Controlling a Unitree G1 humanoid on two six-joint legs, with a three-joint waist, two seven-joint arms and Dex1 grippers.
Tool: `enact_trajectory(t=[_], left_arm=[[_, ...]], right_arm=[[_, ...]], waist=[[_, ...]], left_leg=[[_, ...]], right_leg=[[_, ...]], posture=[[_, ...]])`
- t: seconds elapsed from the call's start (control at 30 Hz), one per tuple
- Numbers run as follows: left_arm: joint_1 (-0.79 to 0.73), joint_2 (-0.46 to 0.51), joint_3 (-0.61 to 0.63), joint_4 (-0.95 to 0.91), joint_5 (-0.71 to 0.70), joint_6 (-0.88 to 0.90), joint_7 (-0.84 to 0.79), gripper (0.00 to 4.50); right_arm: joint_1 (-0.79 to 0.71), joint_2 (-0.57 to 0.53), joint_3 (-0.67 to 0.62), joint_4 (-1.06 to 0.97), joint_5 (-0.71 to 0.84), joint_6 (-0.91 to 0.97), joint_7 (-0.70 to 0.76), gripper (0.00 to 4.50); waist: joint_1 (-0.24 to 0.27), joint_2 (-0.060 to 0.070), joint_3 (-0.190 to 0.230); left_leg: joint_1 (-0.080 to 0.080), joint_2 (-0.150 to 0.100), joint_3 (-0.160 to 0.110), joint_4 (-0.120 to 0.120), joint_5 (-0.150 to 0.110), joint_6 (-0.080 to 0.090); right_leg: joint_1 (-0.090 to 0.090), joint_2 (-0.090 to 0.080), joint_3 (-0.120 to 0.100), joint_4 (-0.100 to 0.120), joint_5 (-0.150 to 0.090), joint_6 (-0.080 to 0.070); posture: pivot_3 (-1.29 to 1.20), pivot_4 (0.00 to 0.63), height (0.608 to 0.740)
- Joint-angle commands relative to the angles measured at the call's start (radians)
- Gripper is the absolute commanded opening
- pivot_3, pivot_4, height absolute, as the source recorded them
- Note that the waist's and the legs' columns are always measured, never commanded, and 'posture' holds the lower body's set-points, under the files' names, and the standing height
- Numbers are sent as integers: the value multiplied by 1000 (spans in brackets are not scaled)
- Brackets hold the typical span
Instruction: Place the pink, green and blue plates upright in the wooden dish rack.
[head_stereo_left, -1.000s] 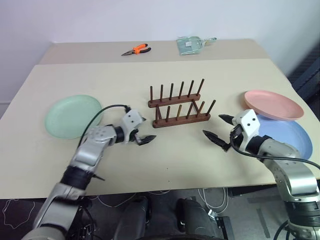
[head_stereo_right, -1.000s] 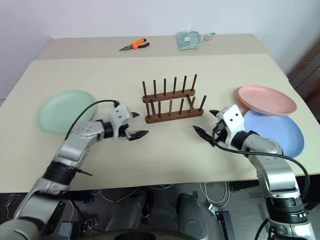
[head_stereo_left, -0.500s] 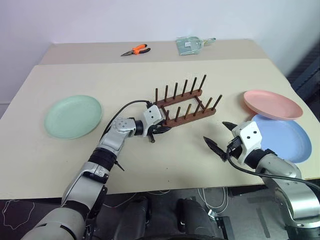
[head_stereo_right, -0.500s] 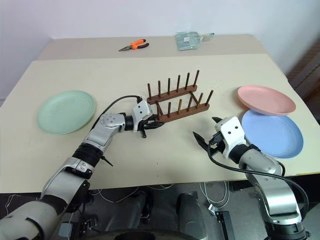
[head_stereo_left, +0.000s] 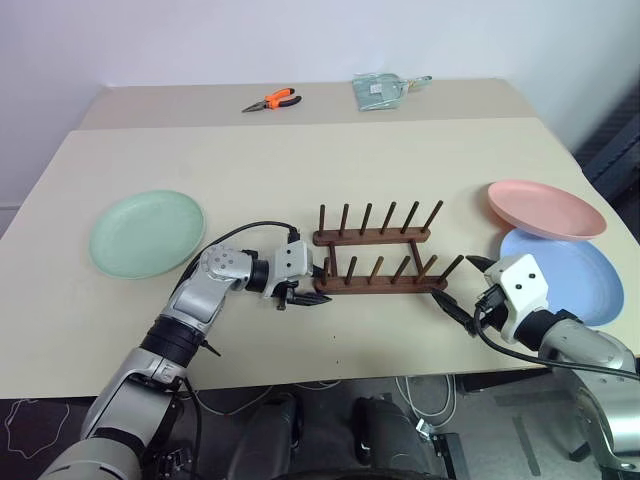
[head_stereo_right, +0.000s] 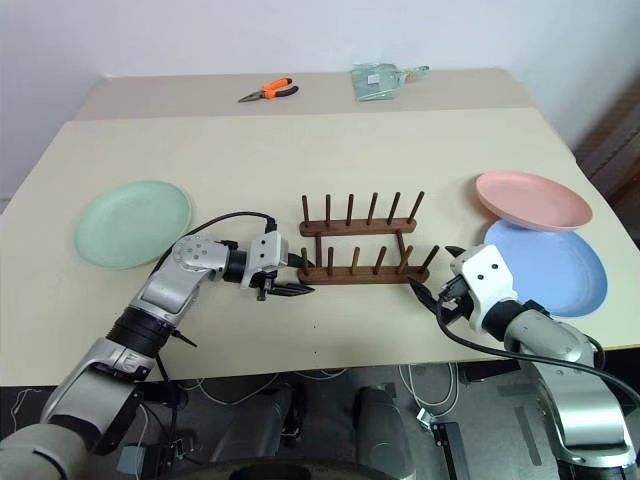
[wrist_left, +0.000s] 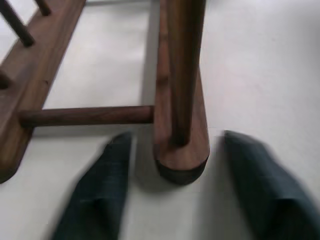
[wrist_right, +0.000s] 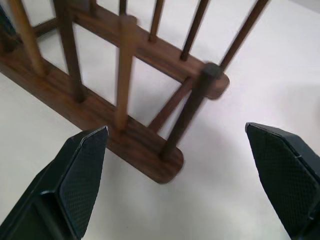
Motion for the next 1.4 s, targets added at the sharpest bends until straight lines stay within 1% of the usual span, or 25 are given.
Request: enact_trajectory(t=[0.03, 0.13, 0.2, 0.23, 0.27, 0.3, 0.37, 0.4, 0.47, 0.5, 0.6, 0.7, 0.77, 0.83, 0.93, 1.0, 1.17, 1.23, 1.33, 1.4], left_arm=[[63, 51, 27, -79, 3, 70, 27, 3506], [111, 96, 73, -158, -32, 167, 45, 3565], [180, 149, 97, -237, -72, 206, 18, 3046], [209, 167, 105, -277, -98, 237, 5, 2752], [229, 180, 110, -306, -118, 262, -2, 2407], [248, 185, 93, -348, -134, 282, -13, 1845], [264, 168, 49, -405, -133, 316, 0, 882], [261, 141, 30, -419, -130, 336, 22, 392], [252, 97, 18, -427, -131, 371, 61, 392], [247, 67, 11, -422, -129, 393, 91, 392], [242, 15, -30, -399, -56, 373, 179, 392], [223, -32, -44, -326, 21, 336, 298, 392], [198, -80, -28, -255, 60, 323, 404, 392], [177, -124, 1, -204, 63, 347, 477, 392], [157, -156, 28, -164, 57, 335, 537, 392], [142, -167, 40, -137, 59, 331, 567, 392], [120, -154, 35, -93, 69, 294, 587, 392], [115, -153, 41, -83, 58, 299, 585, 392], [126, -140, 36, -119, 45, 295, 554, 334], [145, -125, 34, -172, 22, 292, 516, 334]], right_arm=[[34, -28, -64, 2, 1, -26, 25, 4500], [68, -43, -104, 5, 18, -26, 58, 3692], [115, -70, -115, -6, 37, -10, 112, 2768], [135, -84, -109, -12, 41, -6, 135, 2234], [148, -93, -105, -16, 44, -4, 150, 1823], [146, -97, -77, -21, 39, -5, 157, 1238], [117, -92, -12, -25, 21, -2, 153, 274], [91, -82, 27, -24, 8, 6, 140, 0], [52, -70, 80, -15, -13, 22, 118, 0], [23, -60, 124, 10, -47, 24, 94, 0], [-74, -28, 237, 122, -188, 7, -9, 0], [-166, 17, 272, 219, -252, 1, -87, 0], [-226, 38, 295, 283, -291, -19, -120, 0], [-277, 57, 308, 339, -320, -41, -148, 0], [-369, 89, 314, 434, -342, -65, -179, 0], [-401, 100, 320, 466, -345, -82, -177, 0], [-420, 103, 323, 492, -360, -115, -167, 0], [-412, 96, 304, 477, -340, -116, -144, 0], [-371, 32, 247, 398, -327, -132, -101, 805], [-326, -35, 176, 292, -296, -126, -48, 1736]], waist=[[-2, 0, 0], [-5, 1, 0], [-8, 2, -1], [-9, 3, -2], [-9, 4, -2], [-7, 4, -2], [-4, 5, -3], [-3, 6, -4], [2, 6, -4], [3, 6, -4], [3, 6, -4], [1, 5, -6], [2, 5, -6], [2, 5, -7], [-2, 5, -7], [-3, 5, -7], [-3, 5, -7], [-3, 6, -7], [-2, 6, -7], [-1, 6, -7]], left_leg=[[0, 0, 0, 0, 0, 0], [0, 0, 0, -1, 0, 0], [1, 1, 0, -1, 0, 0], [1, 1, 0, -1, 0, 0], [2, 1, 0, -1, 0, 0], [2, 1, 0, -2, 0, 0], [2, 1, 0, -1, 0, 0], [2, 1, 0, 0, 0, 0], [1, 1, 0, 0, 0, 0], [1, 1, -1, 0, -1, 0], [1, 1, -1, 1, -1, 1], [2, 0, -1, 1, -1, 1], [5, 0, -2, 2, -3, 0], [7, 0, -3, 4, -3, -1], [8, 0, -3, 4, -3, 0], [8, 0, -3, 3, -2, 1], [8, 0, -3, 3, -2, 2], [8, 0, -3, 3, -2, 2], [8, 0, -3, 3, -2, 2], [8, 0, -3, 3, -2, 2]], right_leg=[[0, 0, 0, 0, 0, 0], [0, 0, 0, 0, 0, 0], [0, 0, 0, 1, 0, 0], [0, 0, 0, 1, 0, 0], [0, 0, 0, 1, -1, 0], [0, 0, 0, 1, -1, 0], [1, 0, 0, 1, -1, 0], [2, 0, 0, -1, -1, 0], [4, 0, 0, -4, -1, 0], [4, 0, -1, -6, -1, 0], [6, 0, -2, -9, -1, 0], [7, 0, -2, -9, -1, 0], [12, 0, -2, -9, -1, 1], [15, 0, -3, -10, -1, 1], [16, 1, -4, -10, 0, 1], [15, 1, -4, -9, 0, 2], [15, 1, -4, -9, 1, 3], [15, 1, -4, -9, 0, 3], [15, 1, -3, -8, 0, 3], [14, 1, -3, -9, 0, 2]], posture=[[0, 150, 719], [0, 150, 719], [0, 150, 719], [0, 150, 719], [0, 150, 719], [0, 150, 719], [0, 150, 719], [0, 150, 719], [0, 150, 719], [0, 150, 719], [0, 150, 719], [0, 150, 719], [0, 150, 719], [0, 150, 719], [0, 150, 719], [0, 150, 719], [0, 150, 719], [0, 150, 719], [0, 150, 719], [0, 150, 719]])
